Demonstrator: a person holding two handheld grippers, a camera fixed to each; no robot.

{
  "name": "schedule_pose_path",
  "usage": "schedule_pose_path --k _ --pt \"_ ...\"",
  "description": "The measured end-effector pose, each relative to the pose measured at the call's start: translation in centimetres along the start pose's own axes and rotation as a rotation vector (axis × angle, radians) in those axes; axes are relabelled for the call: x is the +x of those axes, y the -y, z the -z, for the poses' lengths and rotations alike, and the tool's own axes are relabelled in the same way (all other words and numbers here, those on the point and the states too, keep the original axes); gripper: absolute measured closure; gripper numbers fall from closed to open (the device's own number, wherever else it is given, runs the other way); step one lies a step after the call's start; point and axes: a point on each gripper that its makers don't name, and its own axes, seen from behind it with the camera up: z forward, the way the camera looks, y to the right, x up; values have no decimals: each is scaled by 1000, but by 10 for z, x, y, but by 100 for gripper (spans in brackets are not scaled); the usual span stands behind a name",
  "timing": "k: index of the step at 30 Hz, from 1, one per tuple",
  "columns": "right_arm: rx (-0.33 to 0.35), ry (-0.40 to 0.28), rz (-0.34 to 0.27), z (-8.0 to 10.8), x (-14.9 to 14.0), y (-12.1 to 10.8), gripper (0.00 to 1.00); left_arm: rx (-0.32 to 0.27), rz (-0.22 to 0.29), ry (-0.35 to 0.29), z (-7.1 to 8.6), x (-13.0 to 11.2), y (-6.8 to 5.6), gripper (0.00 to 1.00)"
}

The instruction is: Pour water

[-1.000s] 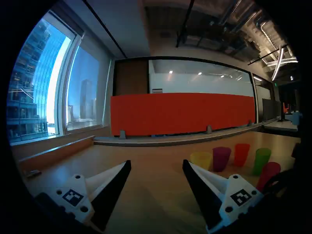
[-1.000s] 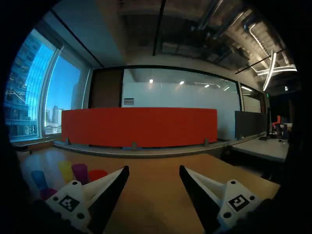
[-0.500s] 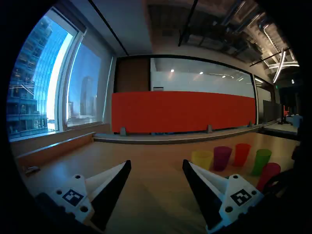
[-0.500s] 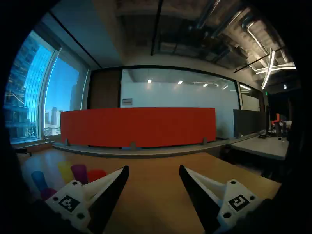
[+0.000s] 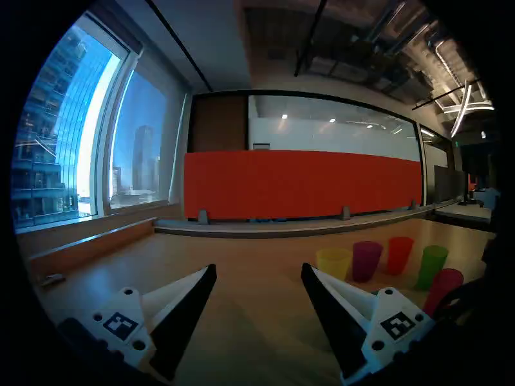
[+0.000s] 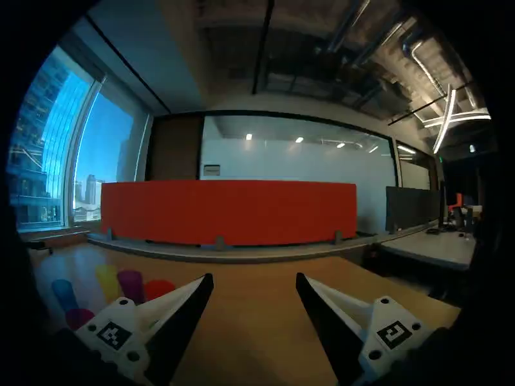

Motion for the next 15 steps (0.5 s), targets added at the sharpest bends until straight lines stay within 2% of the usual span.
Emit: schedule_pose_path --k 9,15 --pt "15 -13 30 -3 -1 -1 0 0 0 1 0 0 0 2" --pt "31 -20 47 -13 -4 5 0 0 0 0 0 0 0 2"
